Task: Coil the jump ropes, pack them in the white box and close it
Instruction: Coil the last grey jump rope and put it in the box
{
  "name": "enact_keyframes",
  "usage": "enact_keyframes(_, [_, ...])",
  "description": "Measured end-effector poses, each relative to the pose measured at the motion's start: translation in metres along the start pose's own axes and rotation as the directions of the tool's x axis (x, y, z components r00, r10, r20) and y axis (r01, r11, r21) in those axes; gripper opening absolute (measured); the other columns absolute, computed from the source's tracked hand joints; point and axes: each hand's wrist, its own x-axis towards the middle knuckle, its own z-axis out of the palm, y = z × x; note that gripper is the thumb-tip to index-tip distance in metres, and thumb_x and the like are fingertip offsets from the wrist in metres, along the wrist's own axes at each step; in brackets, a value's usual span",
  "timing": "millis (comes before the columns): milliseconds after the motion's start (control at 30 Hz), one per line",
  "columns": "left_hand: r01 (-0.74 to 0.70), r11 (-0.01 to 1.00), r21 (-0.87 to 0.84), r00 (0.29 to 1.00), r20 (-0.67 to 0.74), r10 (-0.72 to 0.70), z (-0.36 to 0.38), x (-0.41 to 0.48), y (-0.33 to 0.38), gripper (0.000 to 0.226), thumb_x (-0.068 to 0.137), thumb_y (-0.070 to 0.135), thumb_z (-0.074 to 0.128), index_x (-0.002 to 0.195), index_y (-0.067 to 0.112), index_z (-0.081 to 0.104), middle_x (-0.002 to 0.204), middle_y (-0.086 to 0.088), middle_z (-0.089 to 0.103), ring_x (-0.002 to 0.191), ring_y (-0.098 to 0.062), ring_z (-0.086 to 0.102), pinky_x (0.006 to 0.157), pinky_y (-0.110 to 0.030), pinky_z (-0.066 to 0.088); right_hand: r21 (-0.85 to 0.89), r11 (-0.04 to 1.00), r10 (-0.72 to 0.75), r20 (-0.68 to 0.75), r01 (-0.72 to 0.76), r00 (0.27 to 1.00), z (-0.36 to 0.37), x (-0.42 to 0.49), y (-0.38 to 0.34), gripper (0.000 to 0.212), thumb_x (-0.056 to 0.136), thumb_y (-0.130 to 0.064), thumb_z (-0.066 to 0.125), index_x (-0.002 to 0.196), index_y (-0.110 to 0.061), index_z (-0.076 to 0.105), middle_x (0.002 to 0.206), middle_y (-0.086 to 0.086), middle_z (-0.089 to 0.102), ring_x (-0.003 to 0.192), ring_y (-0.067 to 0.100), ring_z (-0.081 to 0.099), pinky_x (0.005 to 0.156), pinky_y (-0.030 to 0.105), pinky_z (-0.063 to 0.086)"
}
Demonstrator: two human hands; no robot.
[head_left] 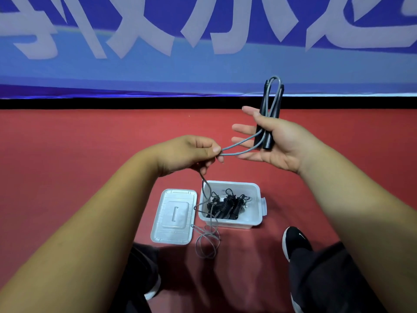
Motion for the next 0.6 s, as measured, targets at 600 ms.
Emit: enact_keyframes(600, [-0.086,0.983,0.163,0.983,-0.144,0.110,-0.023,-0.007,-0.001,0.015,0.106,0.019,0.060,0.109,0.012,0.073,0.084,-0.005,0.070,0.075,-0.021,0.050,0.075,-0.036,0.042,-0.199,0.966,-0.201,-0.168,0.166,0.965,0.019,-0.005,0.008,0.025,0.095,-0.021,0.080,0.105,-0.008,0.062,0.078,0.012,0.071,0.073,0.025,0.074,0.068,0.042,0.066])
